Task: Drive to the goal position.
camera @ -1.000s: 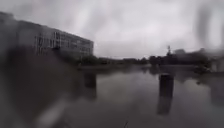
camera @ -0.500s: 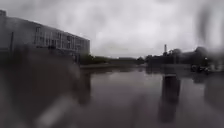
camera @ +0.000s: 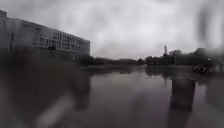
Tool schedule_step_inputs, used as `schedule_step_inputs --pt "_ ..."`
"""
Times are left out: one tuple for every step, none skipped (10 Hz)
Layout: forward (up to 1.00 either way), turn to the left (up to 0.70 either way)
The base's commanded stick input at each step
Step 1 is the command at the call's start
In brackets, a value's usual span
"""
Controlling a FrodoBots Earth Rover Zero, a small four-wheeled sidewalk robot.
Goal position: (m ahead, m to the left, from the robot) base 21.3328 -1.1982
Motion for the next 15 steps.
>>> schedule_step_inputs --pt "0.7 -0.15" --pt "0.7 0.0" --pt "0.7 0.0" --pt "0.7 0.0" --pt "0.7 0.0" --pt "0.7 0.0" --pt "0.7 0.0" --pt "0.7 0.0" --pt "0.7 0.0" --pt "0.7 0.0" --pt "0.7 0.0" --pt "0.7 0.0" --pt "0.7 0.0" --pt "0.7 0.0" --pt "0.7 0.0"
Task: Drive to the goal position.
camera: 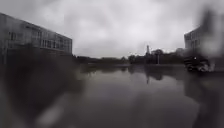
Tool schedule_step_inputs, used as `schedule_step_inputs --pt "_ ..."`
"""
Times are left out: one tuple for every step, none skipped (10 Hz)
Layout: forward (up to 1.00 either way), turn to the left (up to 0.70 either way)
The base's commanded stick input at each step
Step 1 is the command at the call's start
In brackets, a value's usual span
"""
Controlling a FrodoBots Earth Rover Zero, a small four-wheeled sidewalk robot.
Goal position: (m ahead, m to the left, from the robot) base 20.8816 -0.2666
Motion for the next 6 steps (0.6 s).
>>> schedule_step_inputs --pt "0.7 0.0" --pt "0.7 0.0" --pt "0.7 0.0" --pt "0.7 -0.13" --pt "0.7 -0.24" --pt "0.7 -0.34"
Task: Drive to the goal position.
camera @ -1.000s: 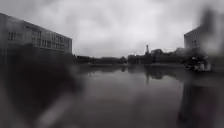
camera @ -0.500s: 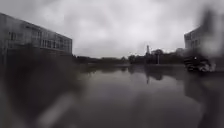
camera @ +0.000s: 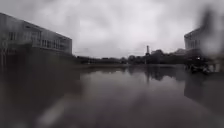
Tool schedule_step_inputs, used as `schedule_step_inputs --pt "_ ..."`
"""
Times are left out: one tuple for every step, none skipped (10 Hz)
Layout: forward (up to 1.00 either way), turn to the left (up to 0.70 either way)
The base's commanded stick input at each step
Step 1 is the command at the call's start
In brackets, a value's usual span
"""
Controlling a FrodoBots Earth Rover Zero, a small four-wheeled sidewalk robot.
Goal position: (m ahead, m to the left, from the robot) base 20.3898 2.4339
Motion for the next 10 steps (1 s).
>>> schedule_step_inputs --pt "0.7 -0.35" --pt "0.7 -0.35" --pt "0.7 -0.29" --pt "0.7 -0.11" --pt "0.7 0.0" --pt "0.7 0.0" --pt "0.7 0.0" --pt "0.7 0.0" --pt "0.7 0.0" --pt "0.7 0.0"
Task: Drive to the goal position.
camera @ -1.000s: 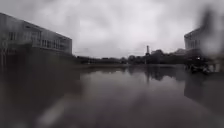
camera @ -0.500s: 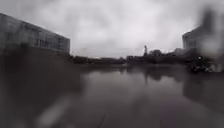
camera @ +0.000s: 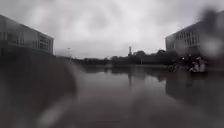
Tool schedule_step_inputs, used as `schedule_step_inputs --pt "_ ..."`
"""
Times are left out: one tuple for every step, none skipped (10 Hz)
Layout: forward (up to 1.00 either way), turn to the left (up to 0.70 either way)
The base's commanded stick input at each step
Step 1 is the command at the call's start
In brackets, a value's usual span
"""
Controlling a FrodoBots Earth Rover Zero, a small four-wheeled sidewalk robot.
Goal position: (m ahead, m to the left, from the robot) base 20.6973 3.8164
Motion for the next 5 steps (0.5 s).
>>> schedule_step_inputs --pt "0.7 0.0" --pt "0.7 0.0" --pt "0.7 0.0" --pt "0.7 0.0" --pt "0.7 0.0"
